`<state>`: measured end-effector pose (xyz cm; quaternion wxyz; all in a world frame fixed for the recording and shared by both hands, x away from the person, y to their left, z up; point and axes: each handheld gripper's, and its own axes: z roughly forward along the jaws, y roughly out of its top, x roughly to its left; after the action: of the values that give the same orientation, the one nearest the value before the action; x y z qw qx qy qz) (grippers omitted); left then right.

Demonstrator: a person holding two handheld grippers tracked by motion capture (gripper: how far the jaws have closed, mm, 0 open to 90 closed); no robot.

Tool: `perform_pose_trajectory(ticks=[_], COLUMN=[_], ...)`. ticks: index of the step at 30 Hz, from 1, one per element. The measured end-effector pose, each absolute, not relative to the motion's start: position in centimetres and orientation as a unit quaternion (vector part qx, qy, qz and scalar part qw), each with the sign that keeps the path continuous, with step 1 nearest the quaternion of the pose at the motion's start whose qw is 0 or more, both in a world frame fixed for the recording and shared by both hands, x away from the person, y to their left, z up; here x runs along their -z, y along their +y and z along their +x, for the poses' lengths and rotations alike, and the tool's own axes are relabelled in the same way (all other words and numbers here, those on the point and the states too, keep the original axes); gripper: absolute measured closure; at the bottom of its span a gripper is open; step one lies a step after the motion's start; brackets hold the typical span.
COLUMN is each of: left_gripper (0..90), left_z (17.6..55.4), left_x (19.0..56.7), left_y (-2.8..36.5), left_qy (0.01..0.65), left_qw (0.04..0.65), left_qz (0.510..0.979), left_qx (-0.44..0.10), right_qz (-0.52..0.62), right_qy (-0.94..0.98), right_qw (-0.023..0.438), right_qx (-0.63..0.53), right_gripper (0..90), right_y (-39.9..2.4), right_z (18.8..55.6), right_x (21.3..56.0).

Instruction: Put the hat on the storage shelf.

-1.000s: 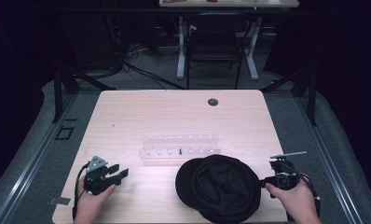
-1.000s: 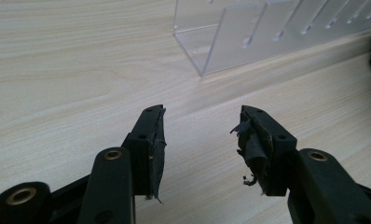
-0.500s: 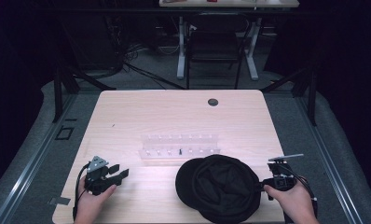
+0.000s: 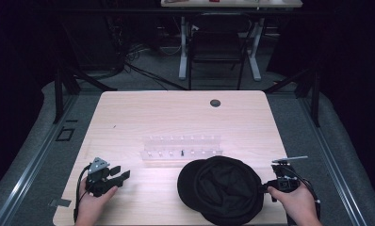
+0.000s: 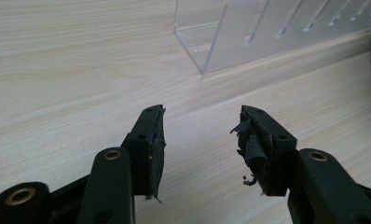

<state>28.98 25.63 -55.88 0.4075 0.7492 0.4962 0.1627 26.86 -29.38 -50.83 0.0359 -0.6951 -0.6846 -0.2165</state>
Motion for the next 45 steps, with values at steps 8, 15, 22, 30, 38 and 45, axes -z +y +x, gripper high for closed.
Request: perform_pose_trajectory(ticks=[8, 15, 22, 30, 38, 45], left_gripper=[51.0, 51.1, 51.2, 51.4, 51.5, 51.6], left_z=[29.0, 29.0, 29.0, 28.9, 28.9, 28.9], left_x=[55.9, 55.9, 55.9, 55.9, 55.9, 55.9], left_y=[25.6, 25.6, 25.5, 25.5, 25.5, 25.4], left_qy=[0.497, 0.496, 0.496, 0.495, 0.495, 0.495], left_qw=[0.407, 0.406, 0.405, 0.405, 0.406, 0.406], left_qz=[0.749, 0.751, 0.751, 0.752, 0.752, 0.751], left_qx=[-0.163, -0.161, -0.161, -0.160, -0.160, -0.160], right_qz=[-0.702, -0.696, -0.687, -0.673, -0.663, -0.653], right_qy=[-0.671, -0.667, -0.669, -0.674, -0.674, -0.673], right_qw=[0.061, 0.068, 0.075, 0.079, 0.088, 0.096], right_qx=[0.232, 0.257, 0.273, 0.294, 0.315, 0.333], right_gripper=[88.0, 88.6, 88.6, 88.8, 88.8, 88.8], right_y=[-30.0, -30.0, -29.9, -29.5, -29.1, -28.6], right_z=[26.8, 26.6, 26.6, 26.5, 26.6, 26.6], right_x=[50.3, 49.1, 47.8, 46.0, 44.6, 43.5])
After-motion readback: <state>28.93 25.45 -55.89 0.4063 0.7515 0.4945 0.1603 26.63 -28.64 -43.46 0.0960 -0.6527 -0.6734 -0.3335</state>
